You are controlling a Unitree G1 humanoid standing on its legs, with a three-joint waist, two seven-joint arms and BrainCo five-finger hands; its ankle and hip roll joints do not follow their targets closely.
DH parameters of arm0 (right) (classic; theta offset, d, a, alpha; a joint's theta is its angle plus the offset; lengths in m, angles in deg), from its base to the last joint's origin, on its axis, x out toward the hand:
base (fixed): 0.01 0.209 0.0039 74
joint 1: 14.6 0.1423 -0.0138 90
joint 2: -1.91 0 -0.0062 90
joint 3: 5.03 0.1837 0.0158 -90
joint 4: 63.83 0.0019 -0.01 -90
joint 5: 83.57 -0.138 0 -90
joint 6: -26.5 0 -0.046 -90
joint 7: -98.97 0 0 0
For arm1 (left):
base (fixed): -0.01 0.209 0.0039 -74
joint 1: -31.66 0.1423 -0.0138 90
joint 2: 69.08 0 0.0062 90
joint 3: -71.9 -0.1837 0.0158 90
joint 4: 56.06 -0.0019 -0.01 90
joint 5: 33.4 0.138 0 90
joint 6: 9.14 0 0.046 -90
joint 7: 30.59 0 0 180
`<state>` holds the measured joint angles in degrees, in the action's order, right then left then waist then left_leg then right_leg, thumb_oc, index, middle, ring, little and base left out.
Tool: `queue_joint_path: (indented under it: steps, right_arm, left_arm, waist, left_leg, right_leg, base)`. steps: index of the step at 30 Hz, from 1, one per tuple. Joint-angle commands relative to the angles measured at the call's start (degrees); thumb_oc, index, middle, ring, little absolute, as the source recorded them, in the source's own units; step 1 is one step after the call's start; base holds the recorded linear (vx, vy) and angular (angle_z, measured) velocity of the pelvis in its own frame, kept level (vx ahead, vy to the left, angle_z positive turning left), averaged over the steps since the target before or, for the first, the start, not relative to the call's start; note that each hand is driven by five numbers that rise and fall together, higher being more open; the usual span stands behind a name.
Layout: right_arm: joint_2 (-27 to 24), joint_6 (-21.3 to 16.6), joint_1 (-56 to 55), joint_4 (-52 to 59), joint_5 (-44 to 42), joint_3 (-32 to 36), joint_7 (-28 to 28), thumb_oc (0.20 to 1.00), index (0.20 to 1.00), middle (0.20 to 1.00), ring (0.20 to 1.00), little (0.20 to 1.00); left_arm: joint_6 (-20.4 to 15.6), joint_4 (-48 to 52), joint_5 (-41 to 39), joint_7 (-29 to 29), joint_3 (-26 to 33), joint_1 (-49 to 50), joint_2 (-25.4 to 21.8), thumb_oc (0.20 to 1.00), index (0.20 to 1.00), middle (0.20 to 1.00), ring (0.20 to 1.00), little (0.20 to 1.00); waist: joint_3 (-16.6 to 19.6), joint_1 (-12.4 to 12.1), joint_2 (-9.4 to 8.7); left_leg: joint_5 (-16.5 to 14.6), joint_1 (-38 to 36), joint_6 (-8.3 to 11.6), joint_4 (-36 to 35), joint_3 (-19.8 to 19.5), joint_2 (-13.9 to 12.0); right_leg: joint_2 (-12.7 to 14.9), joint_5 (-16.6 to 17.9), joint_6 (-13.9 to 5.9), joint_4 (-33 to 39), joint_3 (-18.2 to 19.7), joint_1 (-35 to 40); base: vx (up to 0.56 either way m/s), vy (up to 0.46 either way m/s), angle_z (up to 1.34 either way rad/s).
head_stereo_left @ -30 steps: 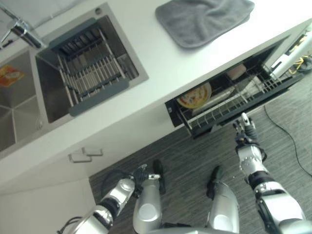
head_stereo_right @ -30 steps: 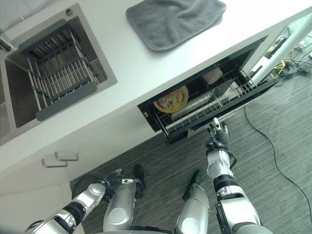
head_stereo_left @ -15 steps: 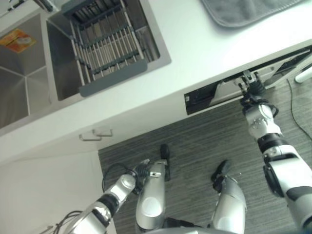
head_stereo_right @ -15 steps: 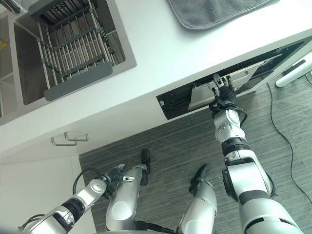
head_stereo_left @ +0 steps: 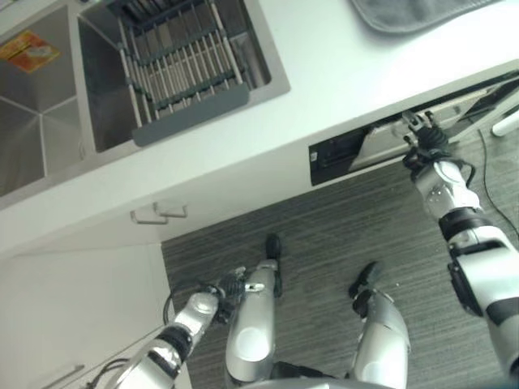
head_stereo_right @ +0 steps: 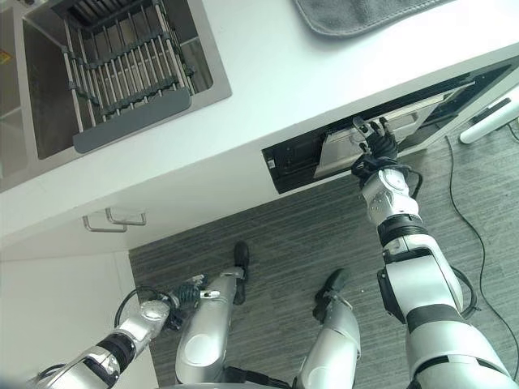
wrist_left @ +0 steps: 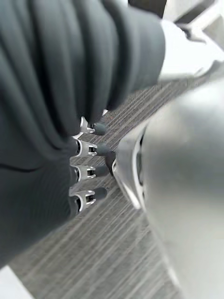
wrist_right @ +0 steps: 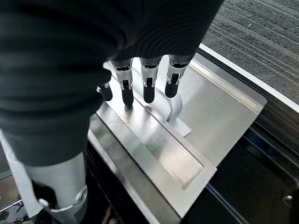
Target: Place the dishes in the dishwasher.
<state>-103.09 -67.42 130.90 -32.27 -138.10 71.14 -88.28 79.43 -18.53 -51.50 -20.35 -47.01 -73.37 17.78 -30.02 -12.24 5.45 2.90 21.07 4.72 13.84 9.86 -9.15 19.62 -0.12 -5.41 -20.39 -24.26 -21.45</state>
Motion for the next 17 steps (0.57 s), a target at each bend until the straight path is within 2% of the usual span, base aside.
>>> queue_joint_path:
  steps: [1, 4, 7, 8, 12, 14, 17]
  right_arm:
    - [5.27, -0.04, 3.13, 4.9, 5.81, 0.54, 3.04, 1.0, 1.0, 1.0, 1.0, 1.0]
    - [9.58, -1.44, -9.48, 3.67, 5.91, 2.14, 3.66, 1.0, 1.0, 1.0, 1.0, 1.0]
    - [11.8, -3.08, -18.04, 2.18, 6.7, 2.83, 5.04, 1.0, 1.0, 1.0, 1.0, 1.0]
    - [12.72, -4.17, -22.26, 0.33, 7.59, 3.26, 6.48, 1.0, 1.0, 1.0, 1.0, 1.0]
    - [13.79, -5.19, -27.16, -1.39, 9.22, 3.41, 7.96, 1.0, 1.0, 1.0, 1.0, 1.0]
    - [14.4, -6.36, -33.48, -2.26, 9.99, 3.86, 10.12, 1.0, 1.0, 1.0, 1.0, 1.0]
    - [15.01, -6.14, -37.55, -2.23, 10.38, 4.38, 10.83, 1.0, 1.0, 1.0, 1.0, 1.0]
  left_arm:
    - [-2.71, -0.48, -3.59, 3.54, 0.1, 0.87, 0.41, 1.0, 1.0, 1.0, 1.0, 1.0]
    - [-3.94, -4.62, -3.32, 4.13, 1.83, 0.85, 2.55, 1.0, 1.0, 1.0, 1.0, 1.0]
    - [-1.1, -6.49, -5.82, 5.91, 3.52, 1.0, 3.49, 1.0, 1.0, 1.0, 1.0, 1.0]
    - [-1.69, -7.72, -5.92, 7.32, 4.2, 1.03, 3.84, 1.0, 1.0, 1.0, 1.0, 1.0]
    - [-0.93, -7.67, -4.63, 6.48, 4.69, 1.66, 3.91, 1.0, 1.0, 1.0, 1.0, 1.0]
    - [0.0, -7.08, -3.7, 6.01, 5.84, 3.42, 3.61, 1.0, 1.0, 1.0, 1.0, 1.0]
    - [0.45, -7.15, -2.28, 5.45, 6.94, 4.89, 3.64, 1.0, 1.0, 1.0, 1.0, 1.0]
  waist:
    - [1.34, -3.64, -0.72]
    - [3.09, -1.48, -1.54]
    - [4.72, 0.13, -2.05]
    - [5.85, 1.11, -2.5]
    - [7.56, 2.12, -2.98]
    - [9.93, 3.24, -3.39]
    - [12.3, 4.18, -3.68]
  left_leg:
    - [0.49, -4.24, -2.08, -5.38, 1.14, 4.24]
    - [1.77, -7.79, -1.08, -9.14, 3.11, 2.65]
    - [2.32, -10.26, -0.51, -11.73, 4.53, 1.83]
    - [2.52, -11.76, -0.1, -13.05, 5.41, 1.41]
    - [2.65, -13.87, 0.36, -14.77, 6.27, 1.08]
    - [2.45, -16.44, 0.45, -15.83, 7.02, 1.05]
    - [2.24, -18.5, 0.57, -16.67, 7.69, 1.1]
  right_leg:
    - [-3.91, -9.52, -1.31, -6.34, -0.61, 6.37]
    - [-4.22, -7.41, -2.26, -1.36, -0.45, 9.55]
    - [-4.57, -6.08, -2.89, 2.38, -0.28, 11.91]
    - [-4.89, -5.39, -3.18, 4.58, -0.18, 13.5]
    - [-5.47, -4.58, -3.43, 7.3, 0.09, 15.66]
    - [-5.88, -3.65, -3.81, 9.53, 0.6, 17.88]
    - [-6.04, -2.87, -4.12, 11.35, 1.15, 19.59]
  base:
    - [0.05, -0.018, 0.01]
    - [0.04, -0.018, 0.01]
    - [0.05, -0.029, -0.07]
    - [0.05, -0.045, -0.11]
    - [0.03, -0.031, -0.04]
    - [0.08, -0.034, -0.1]
    - [0.08, -0.008, -0.09]
